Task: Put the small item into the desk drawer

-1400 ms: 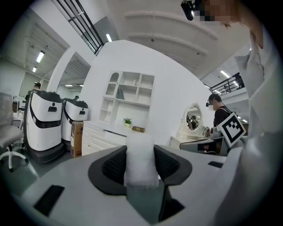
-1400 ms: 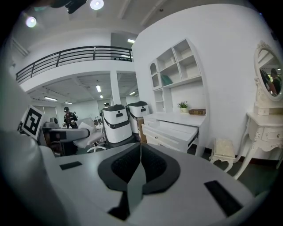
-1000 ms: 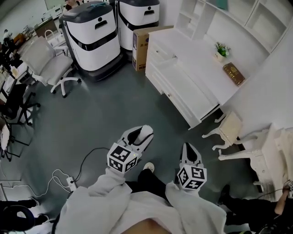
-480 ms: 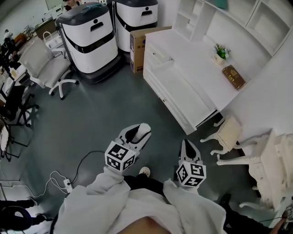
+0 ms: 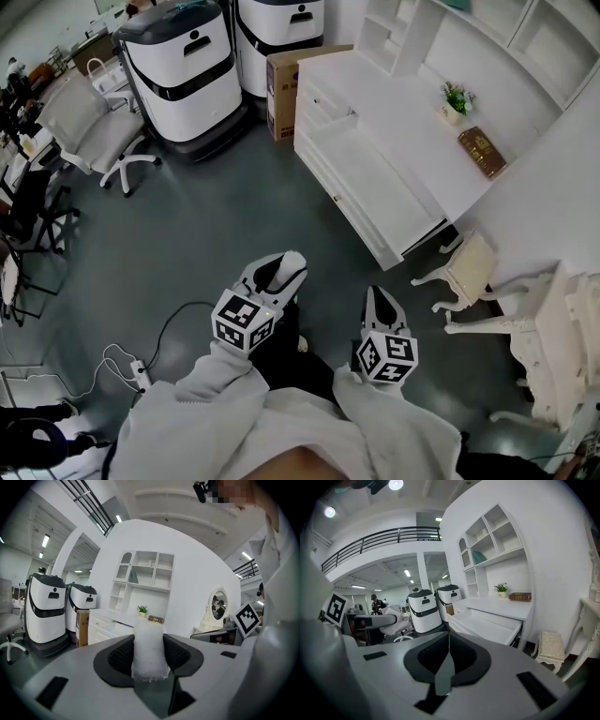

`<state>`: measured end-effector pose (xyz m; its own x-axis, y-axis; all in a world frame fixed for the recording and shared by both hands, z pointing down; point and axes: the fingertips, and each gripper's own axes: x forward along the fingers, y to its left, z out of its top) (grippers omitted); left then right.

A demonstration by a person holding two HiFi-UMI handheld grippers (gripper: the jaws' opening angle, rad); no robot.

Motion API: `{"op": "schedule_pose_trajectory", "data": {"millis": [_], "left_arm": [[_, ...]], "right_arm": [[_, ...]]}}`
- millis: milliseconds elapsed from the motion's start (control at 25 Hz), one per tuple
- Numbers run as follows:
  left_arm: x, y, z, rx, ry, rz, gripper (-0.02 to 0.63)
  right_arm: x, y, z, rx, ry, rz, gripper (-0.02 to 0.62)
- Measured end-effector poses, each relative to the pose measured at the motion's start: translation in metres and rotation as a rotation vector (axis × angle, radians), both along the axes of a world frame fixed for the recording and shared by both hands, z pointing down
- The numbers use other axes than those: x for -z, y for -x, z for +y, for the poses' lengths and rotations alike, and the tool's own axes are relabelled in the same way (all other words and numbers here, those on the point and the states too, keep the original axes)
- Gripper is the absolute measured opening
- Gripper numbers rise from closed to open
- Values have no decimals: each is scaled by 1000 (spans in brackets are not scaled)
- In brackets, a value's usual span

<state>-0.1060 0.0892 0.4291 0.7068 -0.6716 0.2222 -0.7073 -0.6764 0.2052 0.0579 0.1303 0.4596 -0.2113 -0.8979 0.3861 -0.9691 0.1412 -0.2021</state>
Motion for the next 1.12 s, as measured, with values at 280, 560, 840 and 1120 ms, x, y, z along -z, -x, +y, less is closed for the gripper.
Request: {"op": "schedule_pose_trajectory", "data": {"millis": [280,560,840,1120], "left_arm": [[-7,-10,-11,-25,10,-7,190],[-5,-25,-53,-50,2,-18,190],[2,-36,-116,-62,3,-16,190],[14,-43,-180,-86,-5,-16,190]], "right_arm": [[-7,-8,-8,-23,14,-13,34],[-9,-21,-45,-38,22,-16,34],[-3,-31,-103,-56,25,-19,34],[10,-41,-162,-91,19,-12,34]]}}
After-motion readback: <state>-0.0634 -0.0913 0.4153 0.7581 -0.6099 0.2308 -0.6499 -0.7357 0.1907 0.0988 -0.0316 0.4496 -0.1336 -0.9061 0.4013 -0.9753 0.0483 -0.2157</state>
